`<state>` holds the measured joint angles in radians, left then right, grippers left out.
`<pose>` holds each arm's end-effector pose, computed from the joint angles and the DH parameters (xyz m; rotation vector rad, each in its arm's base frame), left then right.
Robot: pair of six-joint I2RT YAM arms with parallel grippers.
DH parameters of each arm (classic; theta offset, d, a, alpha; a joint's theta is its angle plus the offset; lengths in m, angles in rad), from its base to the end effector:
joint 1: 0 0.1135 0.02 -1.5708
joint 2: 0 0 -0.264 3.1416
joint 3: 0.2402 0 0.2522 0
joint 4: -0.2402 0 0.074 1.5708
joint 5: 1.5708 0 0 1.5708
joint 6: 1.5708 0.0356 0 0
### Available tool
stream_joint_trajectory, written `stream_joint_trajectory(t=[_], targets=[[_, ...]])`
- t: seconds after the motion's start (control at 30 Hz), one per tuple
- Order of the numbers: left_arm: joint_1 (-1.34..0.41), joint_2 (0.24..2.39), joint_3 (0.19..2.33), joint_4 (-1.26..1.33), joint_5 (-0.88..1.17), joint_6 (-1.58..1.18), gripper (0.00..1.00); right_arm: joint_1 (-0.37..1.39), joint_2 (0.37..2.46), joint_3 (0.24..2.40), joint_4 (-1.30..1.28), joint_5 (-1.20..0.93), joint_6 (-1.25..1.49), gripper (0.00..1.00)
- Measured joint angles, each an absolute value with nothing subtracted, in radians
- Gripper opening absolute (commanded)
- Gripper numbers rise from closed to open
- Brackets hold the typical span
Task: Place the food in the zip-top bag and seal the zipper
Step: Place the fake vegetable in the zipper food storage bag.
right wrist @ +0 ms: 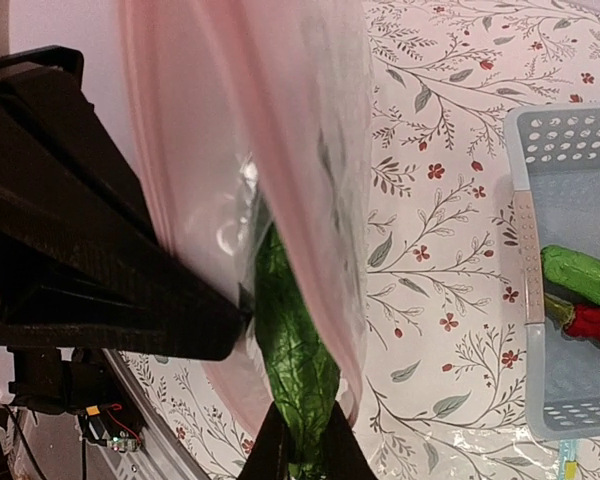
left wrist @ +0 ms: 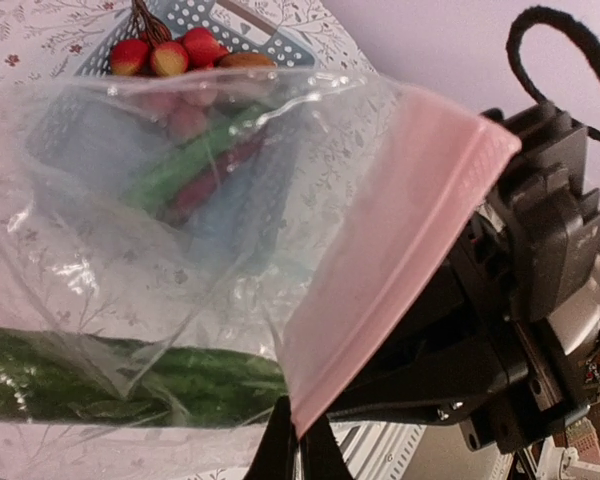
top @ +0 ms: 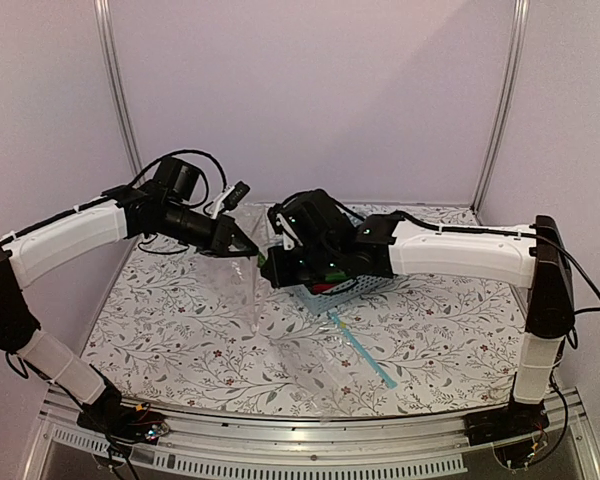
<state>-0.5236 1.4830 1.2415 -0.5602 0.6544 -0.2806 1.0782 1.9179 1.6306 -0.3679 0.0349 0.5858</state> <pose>0.2664 -0.1788 0.3027 0.6285 2.3816 -1.1486 0.2133 0.3947 0.2831 -0.5578 2.3035 0.8354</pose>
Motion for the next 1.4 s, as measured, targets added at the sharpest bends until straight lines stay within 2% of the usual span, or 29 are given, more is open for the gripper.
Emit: stream_joint_trajectory(t=[0.63, 0.93, 1.27, 1.4], targets=[[-0.529, 1.479, 1.227, -0.533, 0.691, -0.293, 0.0, 1.077, 2.003, 1.642, -0.229, 0.099, 0.663, 0.01], [-0.525, 1.4, 1.202, -0.503, 0.654, -0.293, 0.0, 1.077, 2.02, 1.605, -0.226, 0.125, 0.665, 0.01], [-0.523, 1.398, 1.199, -0.49, 0.661, -0.3, 0.0, 1.077, 2.023, 1.604, -0.265, -0.012, 0.574, 0.02], [-0.523, 1.401, 1.196, -0.489, 0.669, -0.303, 0.0, 1.077, 2.032, 1.613, -0.317, -0.058, 0.521, 0.06]])
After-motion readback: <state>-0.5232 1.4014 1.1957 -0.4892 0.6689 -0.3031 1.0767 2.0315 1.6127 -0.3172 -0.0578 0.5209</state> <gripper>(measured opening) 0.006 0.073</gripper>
